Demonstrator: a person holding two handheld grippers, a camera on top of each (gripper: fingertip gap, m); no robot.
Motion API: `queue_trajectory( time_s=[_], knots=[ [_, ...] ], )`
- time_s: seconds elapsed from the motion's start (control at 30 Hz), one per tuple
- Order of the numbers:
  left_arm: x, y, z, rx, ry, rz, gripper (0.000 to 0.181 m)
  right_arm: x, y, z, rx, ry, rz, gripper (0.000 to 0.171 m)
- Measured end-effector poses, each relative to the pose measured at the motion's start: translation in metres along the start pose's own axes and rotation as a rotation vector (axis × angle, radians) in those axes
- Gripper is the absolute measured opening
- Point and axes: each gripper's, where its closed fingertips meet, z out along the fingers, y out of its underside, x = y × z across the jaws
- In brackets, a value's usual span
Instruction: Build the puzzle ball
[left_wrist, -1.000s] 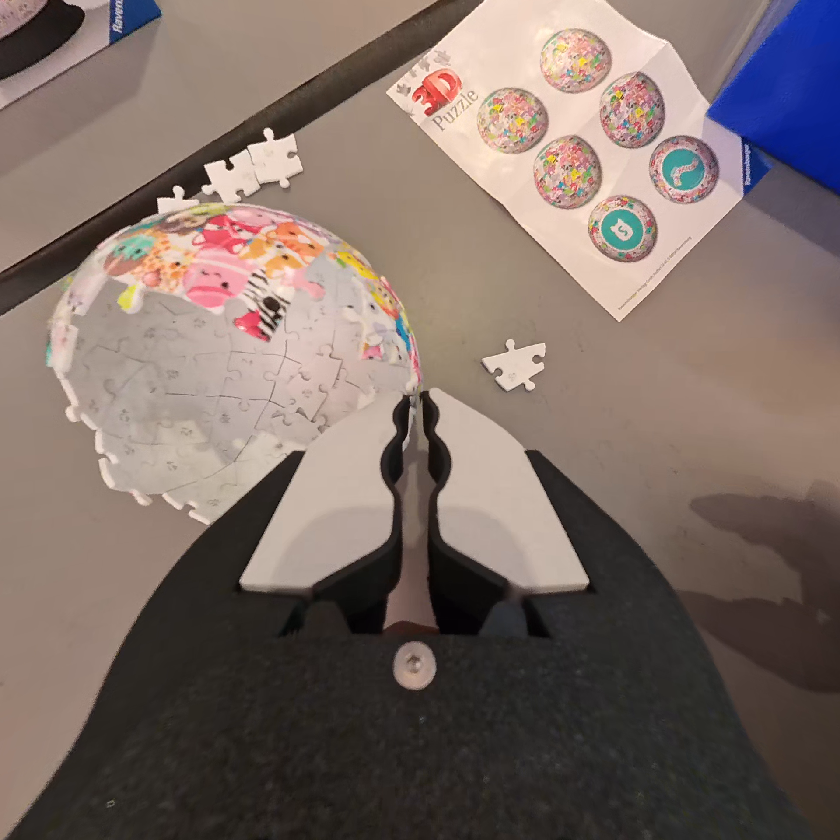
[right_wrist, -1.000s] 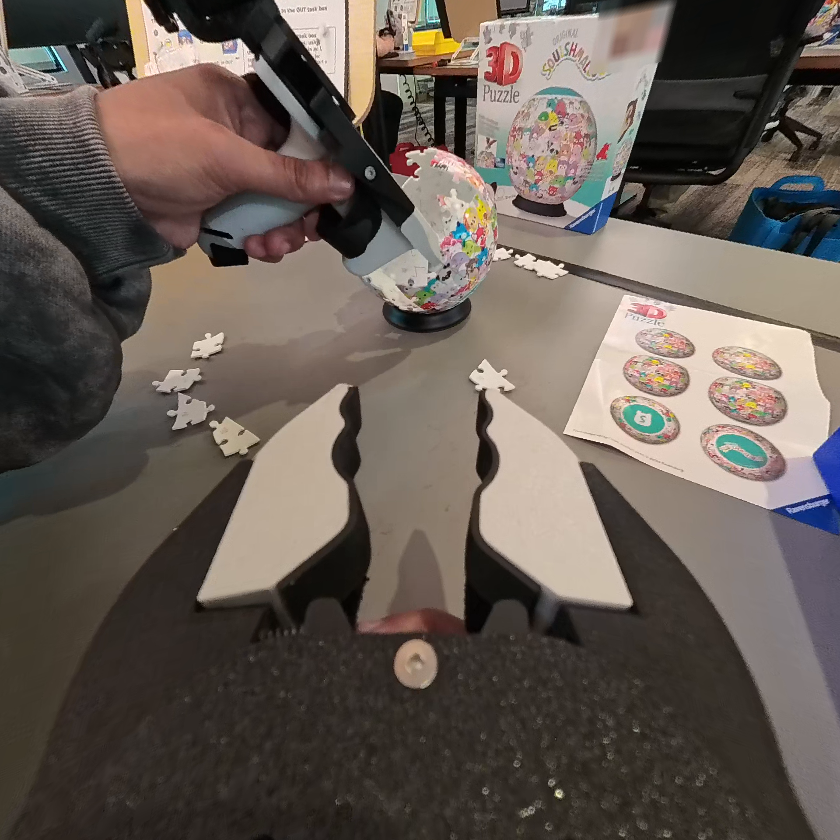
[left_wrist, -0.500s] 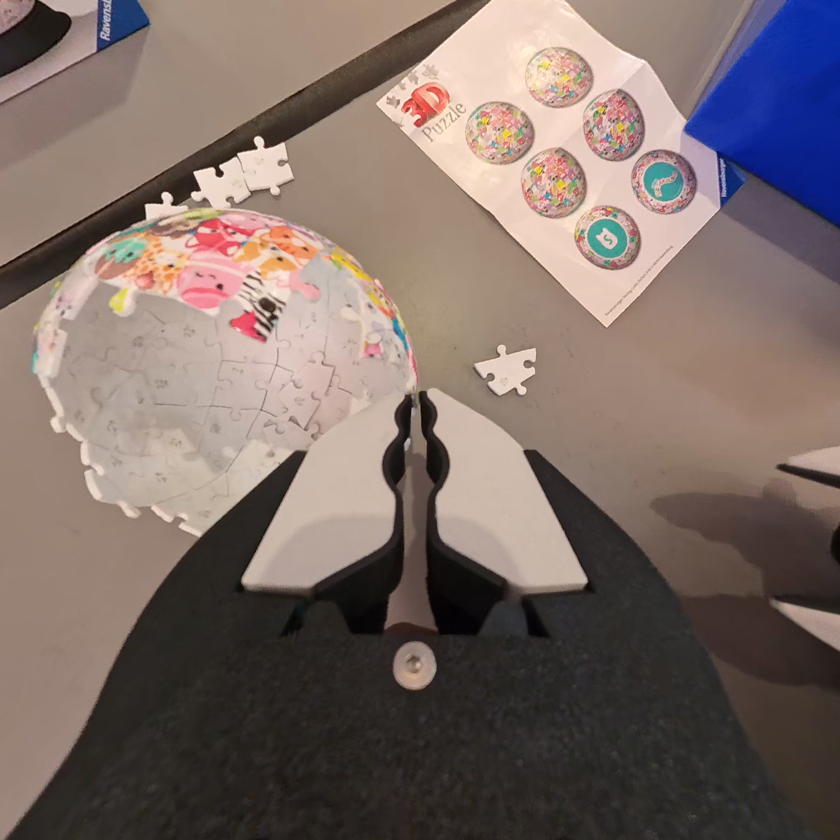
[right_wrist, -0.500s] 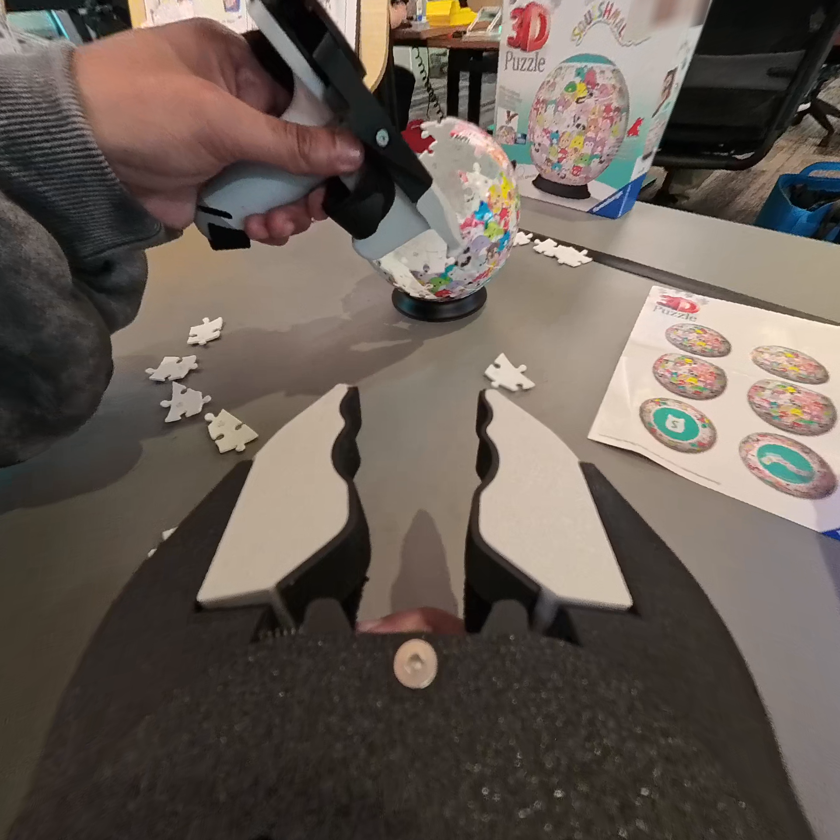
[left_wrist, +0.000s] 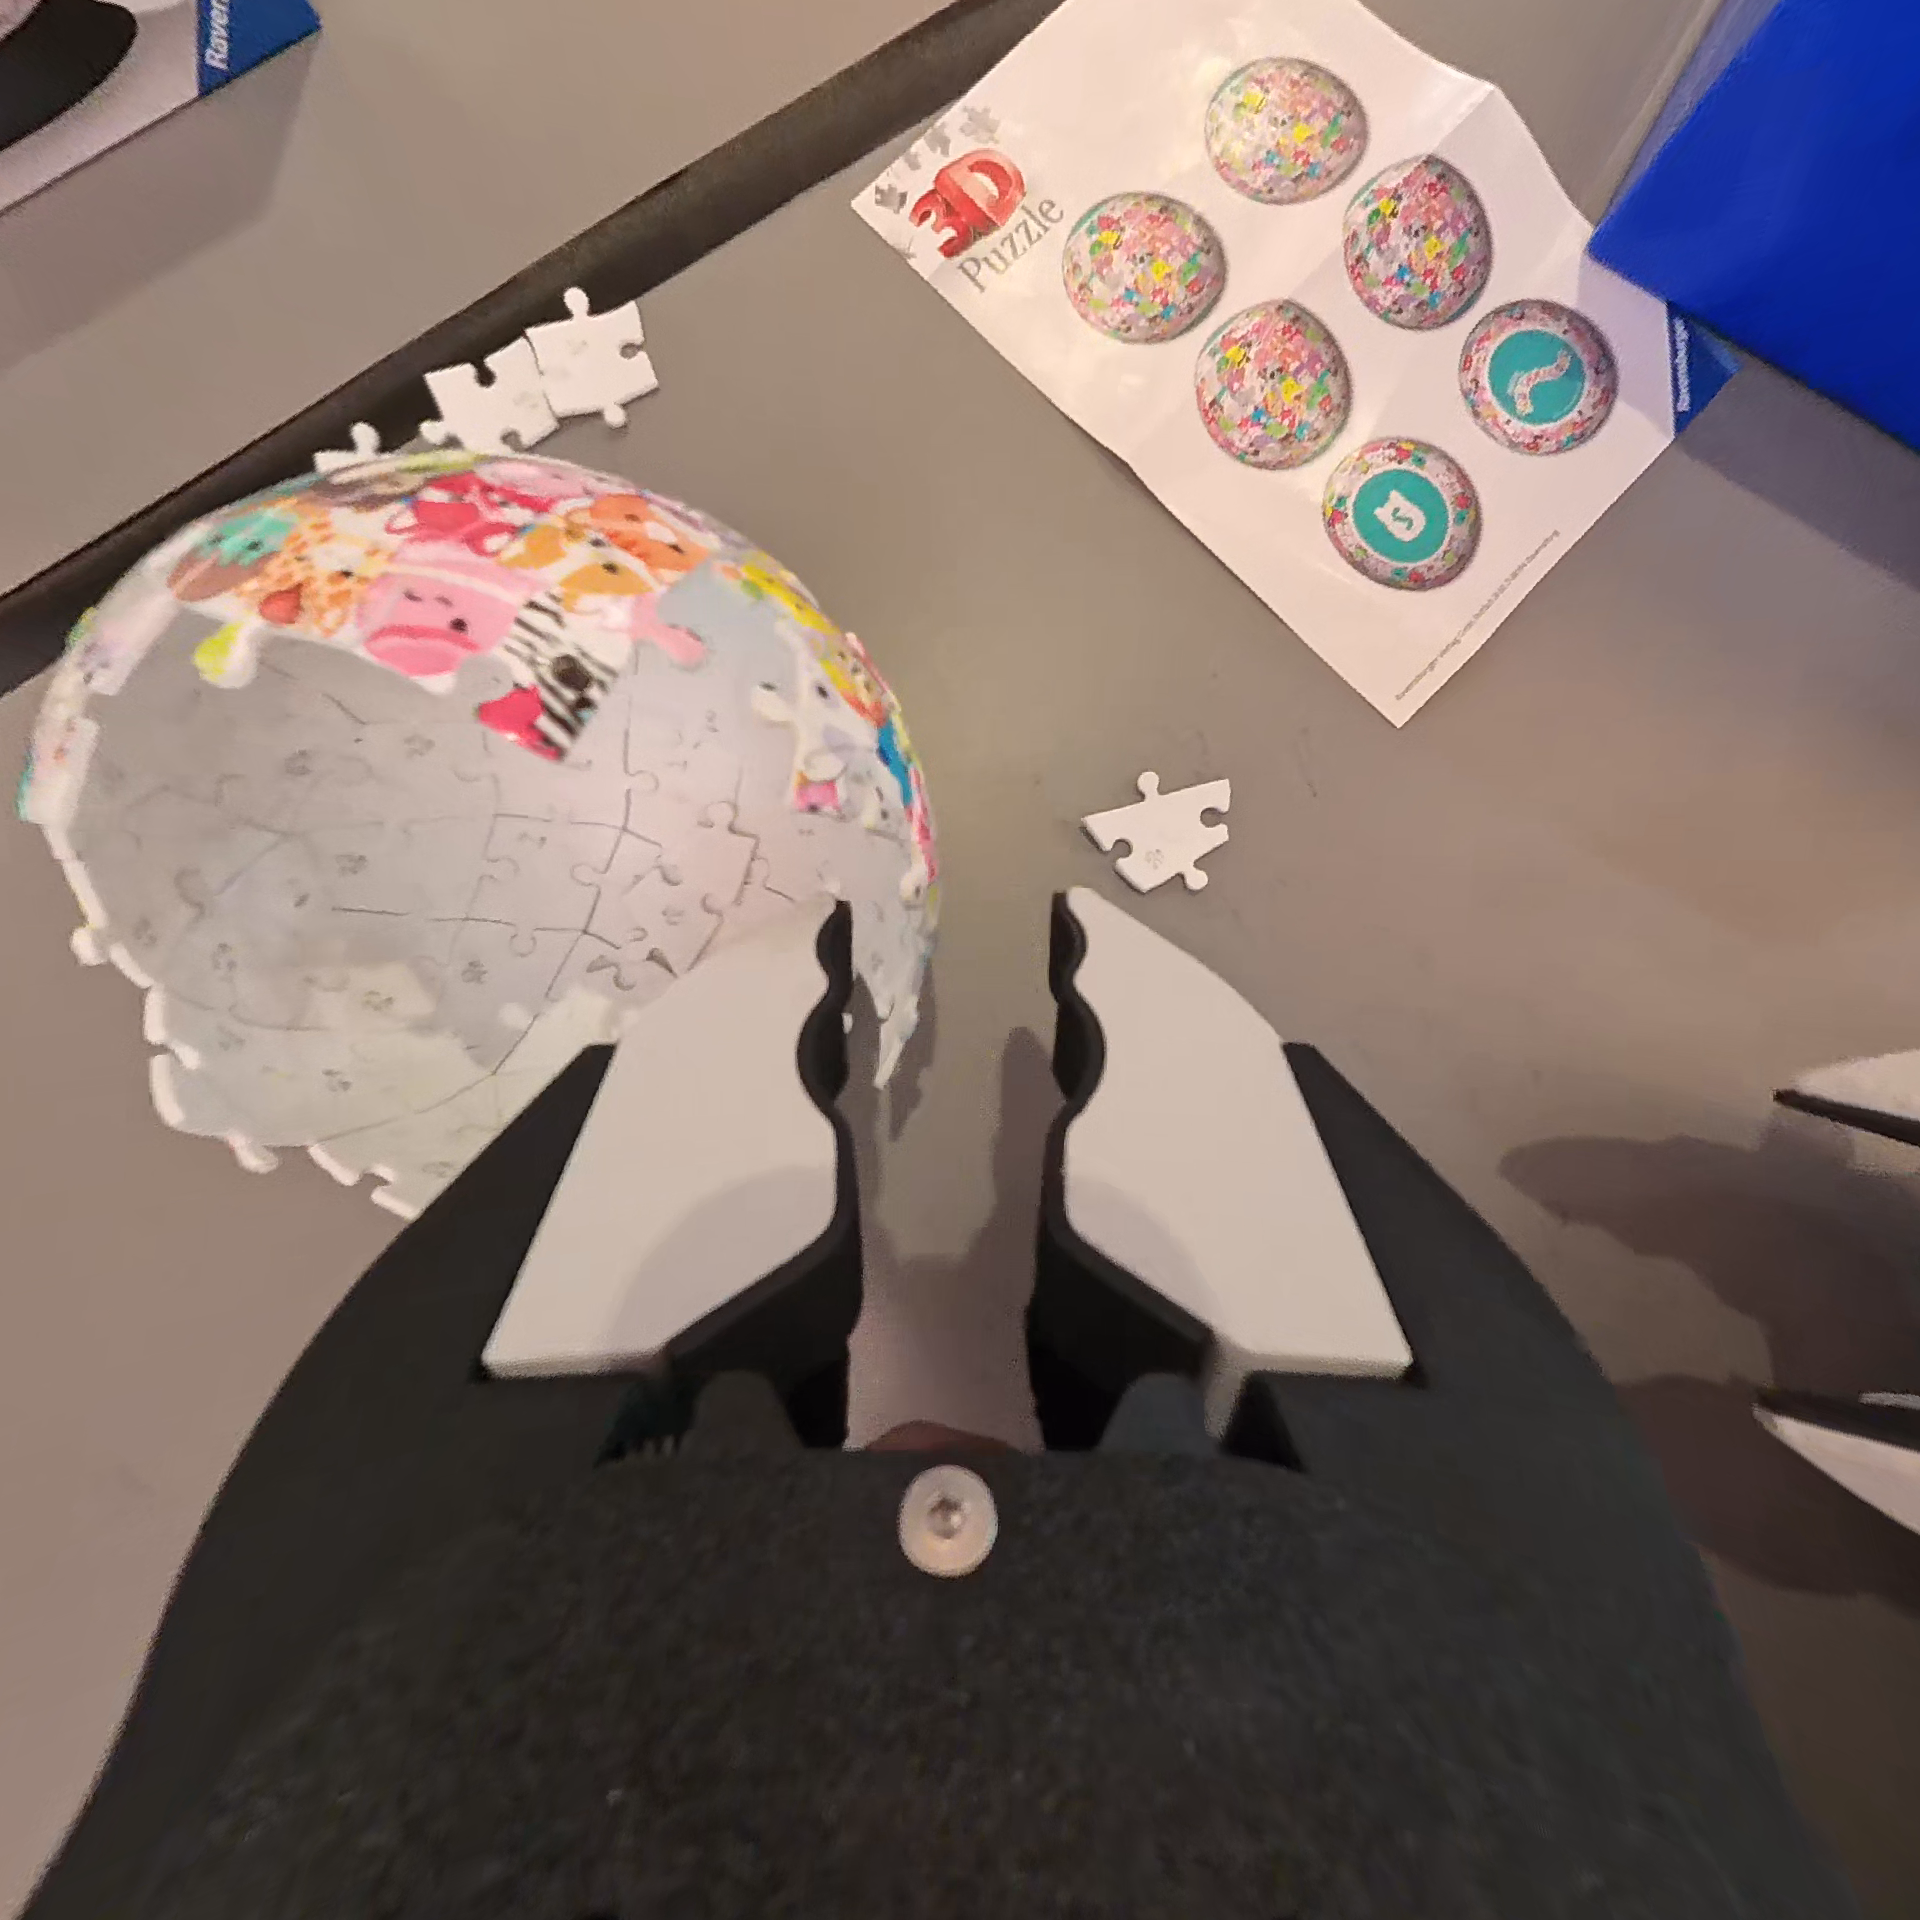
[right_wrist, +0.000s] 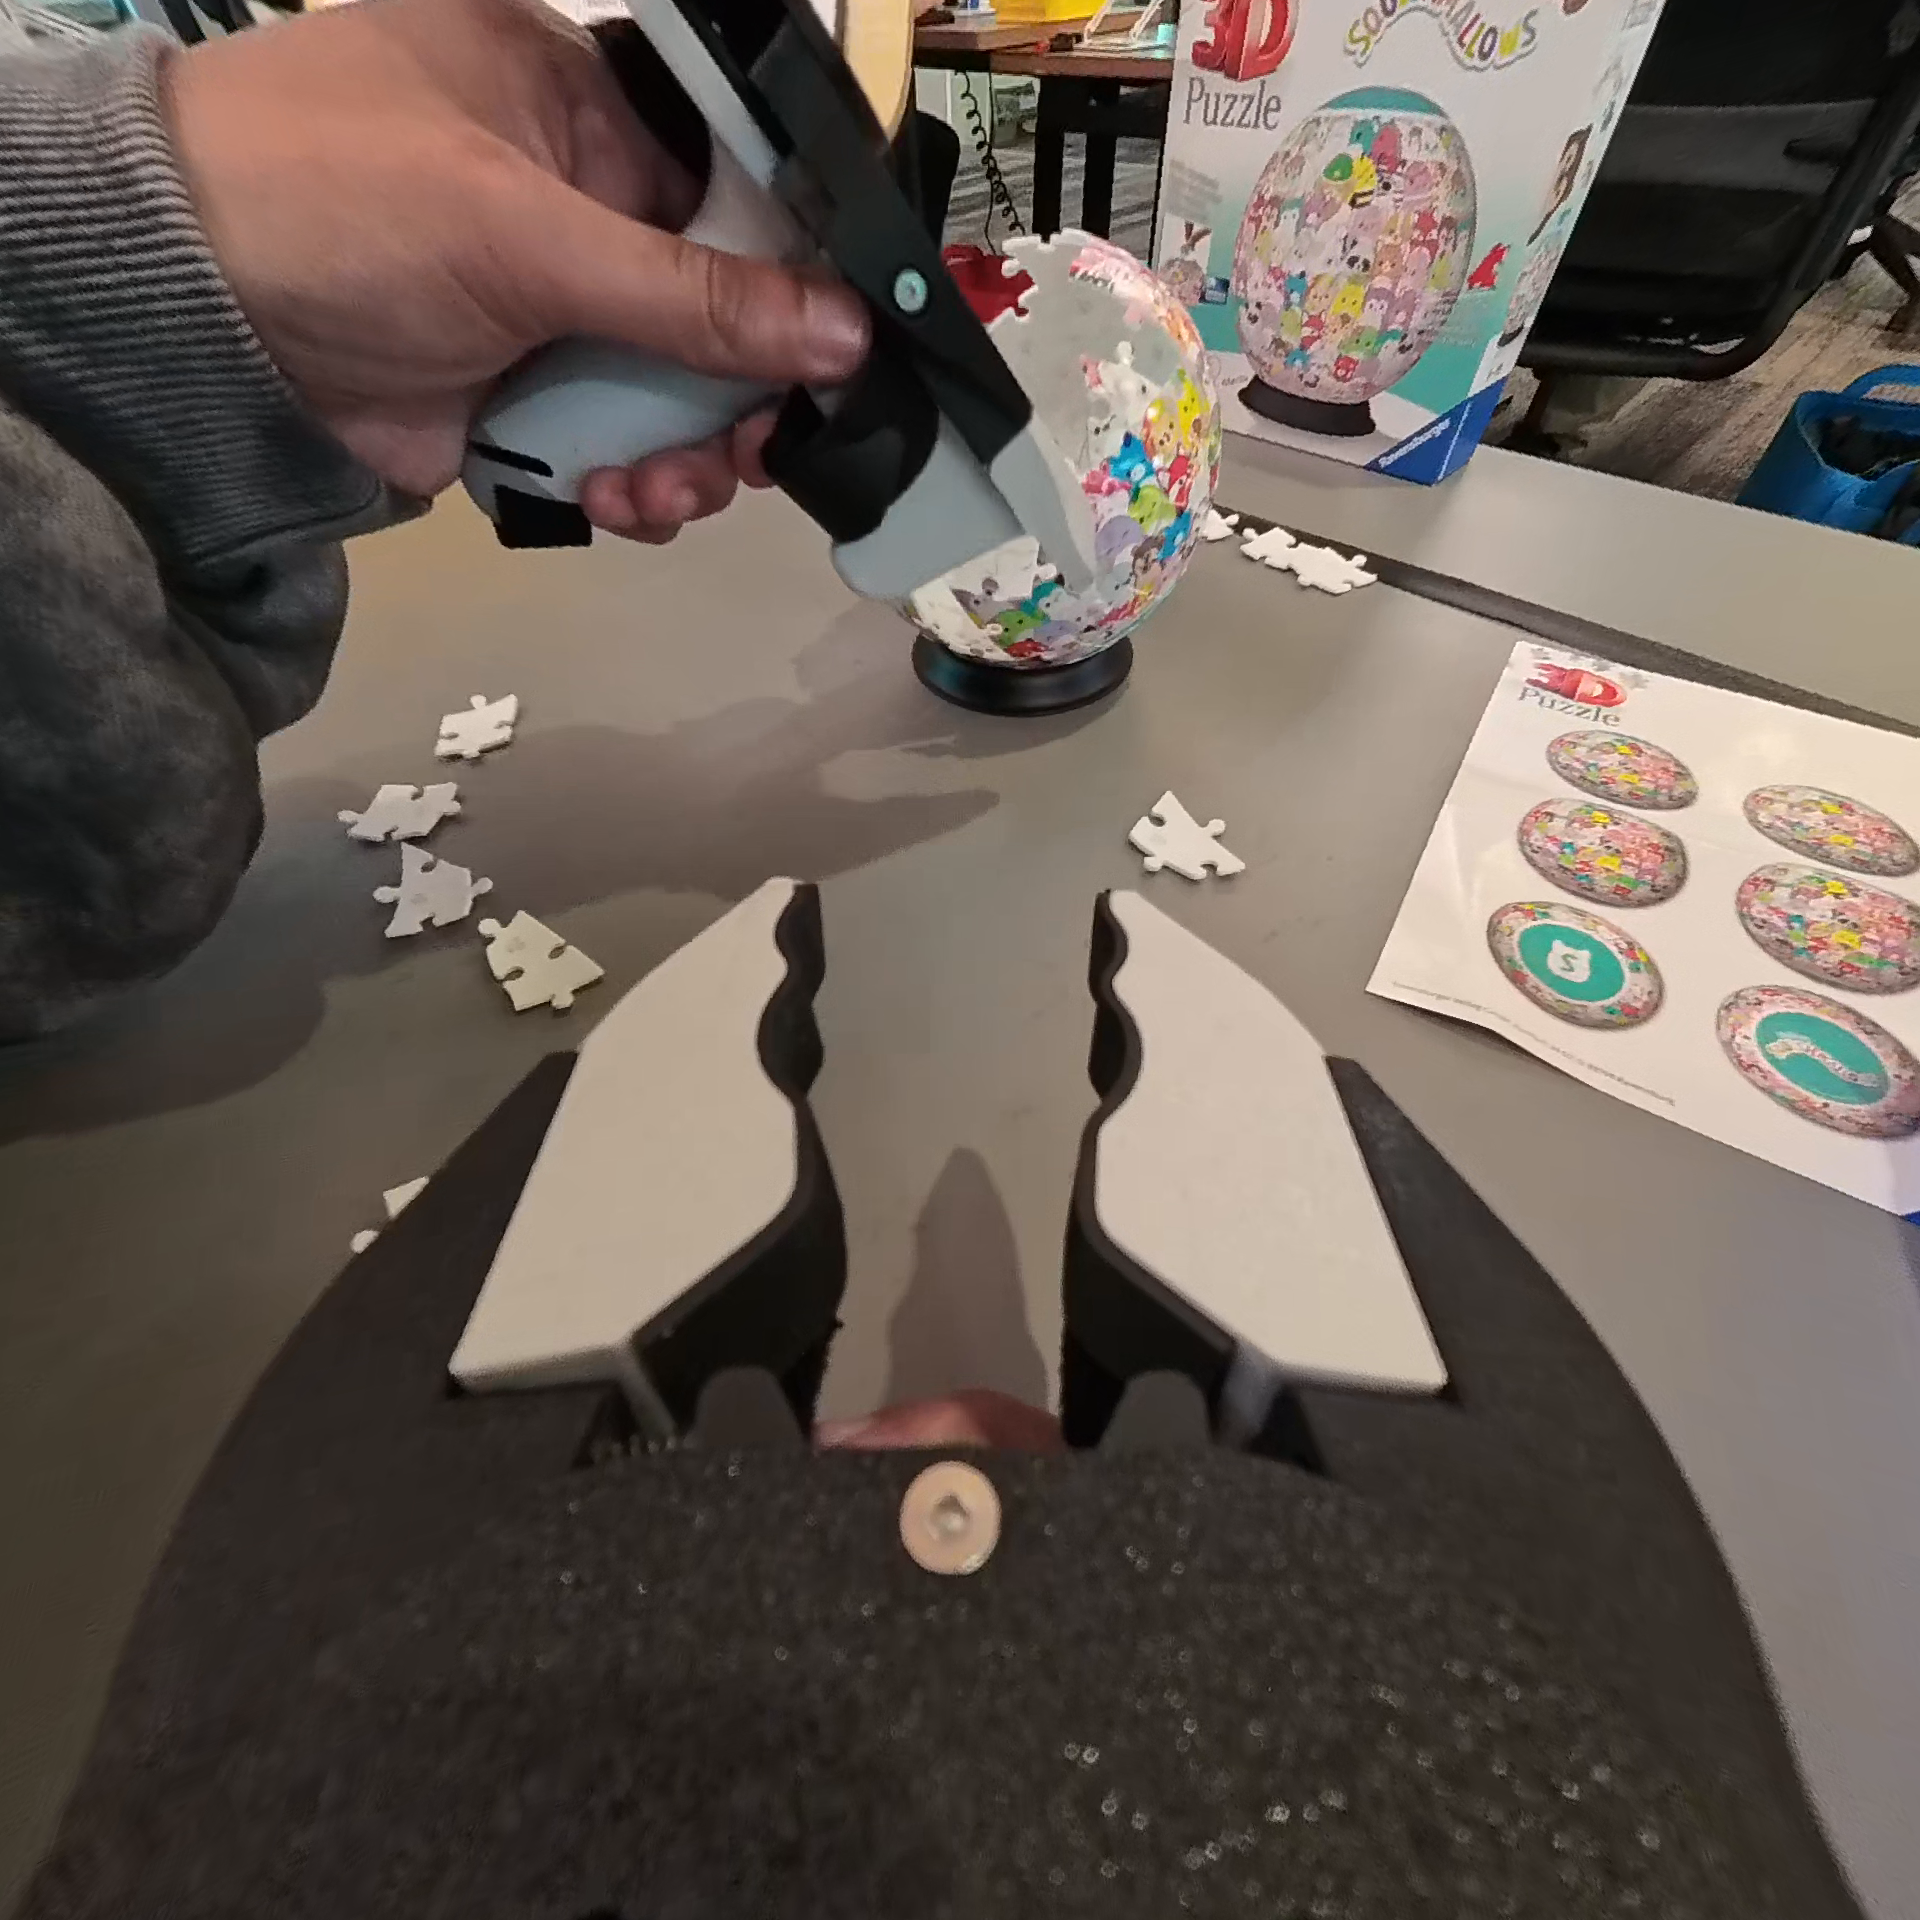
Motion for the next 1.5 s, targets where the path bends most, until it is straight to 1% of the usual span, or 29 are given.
queue_trajectory(
  time_s=[0.17,0.33,0.4,0.67,0.87,1.0,1.07,1.2,1.33,1.5],
  knots=[
    [-0.003,0.000,0.006,-0.017,-0.032,-0.036,0.035,-0.003,0.000,-0.001,-0.001,-0.008,-0.011,0.049],
    [-0.005,-0.005,0.005,-0.004,-0.050,-0.065,0.017,-0.002,-0.002,-0.002,0.006,-0.013,-0.002,0.049],
    [-0.006,-0.006,0.005,-0.002,-0.059,-0.063,0.007,-0.003,-0.002,-0.002,0.009,-0.016,0.002,0.049],
    [-0.002,-0.008,0.007,0.009,-0.020,-0.111,0.003,-0.003,-0.003,-0.003,0.012,-0.026,0.009,0.049],
    [-0.002,-0.009,0.008,0.021,0.007,-0.127,0.003,-0.004,-0.001,-0.003,0.008,-0.029,0.009,0.049],
    [-0.003,-0.009,0.008,0.024,-0.007,-0.090,0.004,-0.004,-0.001,-0.002,0.004,-0.030,0.007,0.049],
    [-0.002,-0.008,0.008,0.026,-0.013,-0.083,0.015,-0.005,0.000,-0.002,0.003,-0.030,0.006,0.049],
    [-0.003,-0.008,0.004,0.037,-0.010,-0.095,0.024,-0.005,-0.001,-0.003,0.002,-0.029,0.004,0.049],
    [-0.008,-0.011,-0.001,0.065,-0.013,-0.117,0.024,-0.006,0.000,-0.002,-0.002,-0.028,0.000,0.049],
    [-0.007,-0.010,0.000,0.055,0.006,-0.134,0.024,-0.006,-0.001,-0.003,-0.004,-0.021,-0.016,0.049]
  ],
)
